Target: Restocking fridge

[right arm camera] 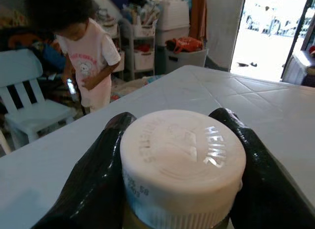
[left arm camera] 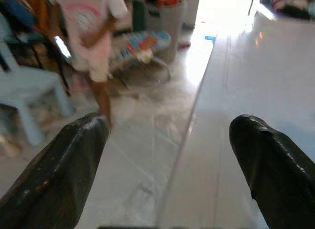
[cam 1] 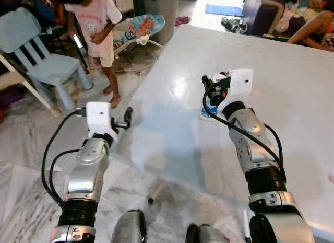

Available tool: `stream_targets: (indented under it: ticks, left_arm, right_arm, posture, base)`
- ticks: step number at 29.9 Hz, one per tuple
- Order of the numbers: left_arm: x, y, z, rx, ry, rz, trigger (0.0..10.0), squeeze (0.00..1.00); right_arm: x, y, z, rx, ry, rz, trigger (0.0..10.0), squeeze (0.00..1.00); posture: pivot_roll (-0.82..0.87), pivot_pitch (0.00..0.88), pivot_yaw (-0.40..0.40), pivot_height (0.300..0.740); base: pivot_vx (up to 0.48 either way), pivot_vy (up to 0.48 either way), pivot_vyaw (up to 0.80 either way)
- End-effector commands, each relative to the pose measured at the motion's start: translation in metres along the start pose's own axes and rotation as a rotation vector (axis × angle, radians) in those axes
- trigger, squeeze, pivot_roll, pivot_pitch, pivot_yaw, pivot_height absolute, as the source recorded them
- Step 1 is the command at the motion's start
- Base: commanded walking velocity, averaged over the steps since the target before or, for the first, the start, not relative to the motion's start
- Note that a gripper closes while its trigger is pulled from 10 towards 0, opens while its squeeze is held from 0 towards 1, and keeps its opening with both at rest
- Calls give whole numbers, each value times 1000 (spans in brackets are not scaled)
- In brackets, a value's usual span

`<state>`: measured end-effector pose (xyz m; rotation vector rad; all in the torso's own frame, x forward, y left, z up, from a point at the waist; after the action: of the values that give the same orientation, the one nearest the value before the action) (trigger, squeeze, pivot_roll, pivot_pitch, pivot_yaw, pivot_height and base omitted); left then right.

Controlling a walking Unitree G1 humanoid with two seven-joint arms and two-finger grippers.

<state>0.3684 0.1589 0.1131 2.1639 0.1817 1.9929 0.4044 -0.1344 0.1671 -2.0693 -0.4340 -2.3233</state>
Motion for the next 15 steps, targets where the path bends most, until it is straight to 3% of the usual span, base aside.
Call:
stream_targets:
  ticks: [1,8,13,15]
  left_arm:
    - [2,-3,-4,17,9,-10,10000,0]
    - [2,-9,-13,60,17,-4,10000,0]
    - [7,-12,-14,79,28,7,10000,0]
    - [10,-15,-17,95,39,4,10000,0]
  right_arm:
    - [0,9,-4,-23,5,4,10000,0]
    - [-1,6,-6,-15,3,-33,10000,0]
    - [7,11,-7,-57,32,28,10000,0]
    - [12,10,-10,-35,66,-22,10000,0]
  posture:
    - [50,0,-16,740]
    - [60,0,-25,740]
    - [63,0,-29,740]
    - [66,0,-35,740]
  base:
    - [-304,0,0]
    - [-314,0,0]
    - [-349,0,0]
    - [-371,0,0]
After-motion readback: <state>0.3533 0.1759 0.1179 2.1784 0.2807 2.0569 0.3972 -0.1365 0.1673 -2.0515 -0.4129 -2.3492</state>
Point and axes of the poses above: a point about 5 cm out from each wrist's last joint towards the gripper, its own z axis pointing out of the wrist towards the gripper, its own x axis along the axis of the wrist's last joint, y = z × x, the point moved 6 cm from there along z, pointing out of the wrist towards the gripper, and after that the axes turned 12 degrees about -z, right-handed, at the moved point
